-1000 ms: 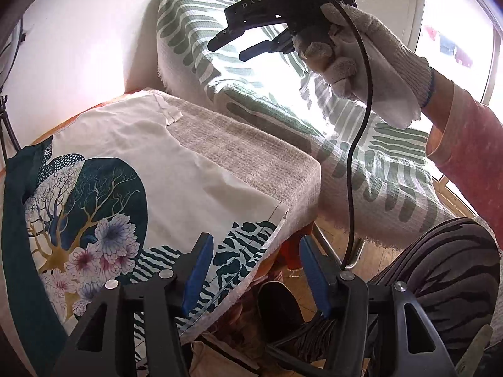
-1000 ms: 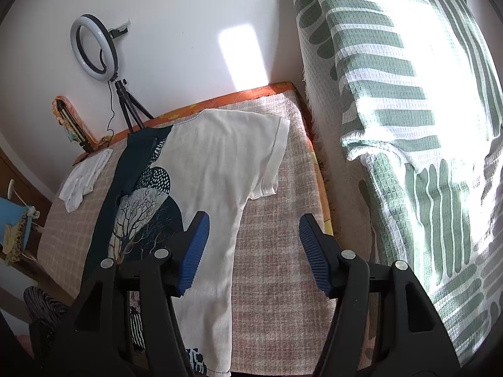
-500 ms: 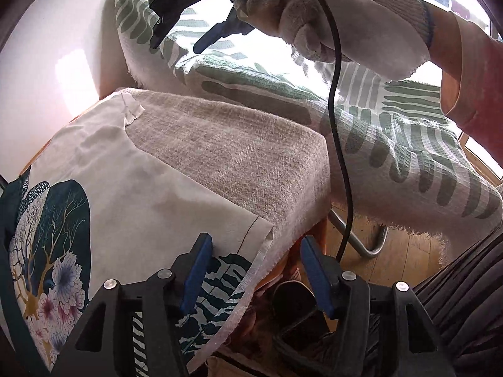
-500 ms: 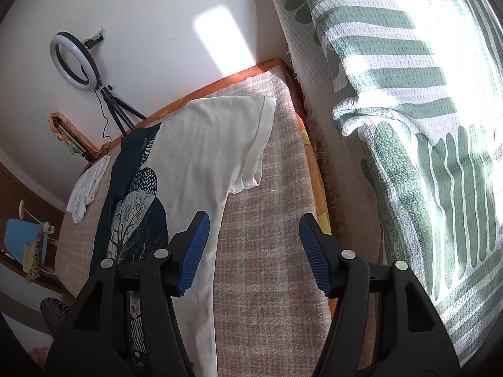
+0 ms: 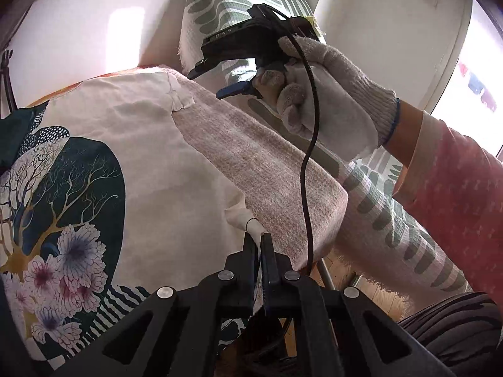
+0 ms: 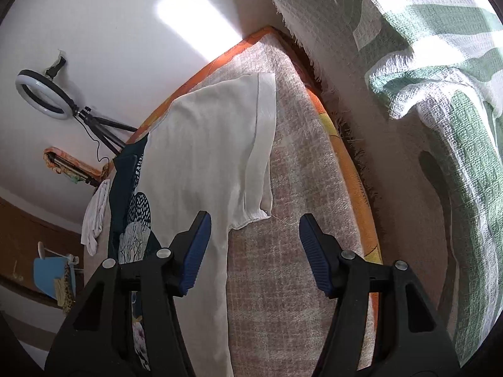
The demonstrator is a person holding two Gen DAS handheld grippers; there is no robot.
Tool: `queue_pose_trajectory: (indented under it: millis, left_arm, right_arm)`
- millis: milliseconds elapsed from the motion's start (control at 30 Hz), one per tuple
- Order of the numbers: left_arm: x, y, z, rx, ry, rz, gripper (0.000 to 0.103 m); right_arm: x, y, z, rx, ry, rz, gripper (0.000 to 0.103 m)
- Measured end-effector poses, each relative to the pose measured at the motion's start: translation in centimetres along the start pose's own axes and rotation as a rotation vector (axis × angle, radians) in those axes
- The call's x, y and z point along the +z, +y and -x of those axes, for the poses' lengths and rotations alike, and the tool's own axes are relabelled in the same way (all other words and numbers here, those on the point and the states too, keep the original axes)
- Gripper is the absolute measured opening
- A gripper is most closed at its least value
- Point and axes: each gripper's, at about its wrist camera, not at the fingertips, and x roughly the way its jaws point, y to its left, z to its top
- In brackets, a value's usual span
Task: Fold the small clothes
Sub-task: 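Grasp the cream side edge with the left gripper while the right gripper grasps its shoulder, then lift the cream side and fold it over onto the dark green half with both grippers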
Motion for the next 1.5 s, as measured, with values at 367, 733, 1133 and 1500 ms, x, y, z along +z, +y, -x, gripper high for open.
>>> queue_pose_trajectory:
  millis: [367, 733, 1133, 1500]
  left_arm:
    - [-0.7, 2.0, 0.6, -0.025, -0.012, 0.062, 0.0]
    - [-1.1, 4.9, 3.8, -0.056, -0.087, 0.162, 0.0]
    - [-3.3, 9.2, 9.3, -0.052, -0.177, 0.263, 0.0]
    - [-7.1, 13.3, 11.9, 0.006, -0.151, 0.319, 0.0]
  right_arm:
    - [2.0, 1.6, -5.0, -0.102, 0.016, -0.014, 0.023]
    - [3.4, 6.5, -3.8, -0.155, -0.032, 0.094, 0.004]
    - [3.5, 19.6, -6.1, -0.201, -0.022, 0.362, 0.004]
    - [-2.1, 29.7, -15.7, -0.218, 0.124, 0.599, 0.004]
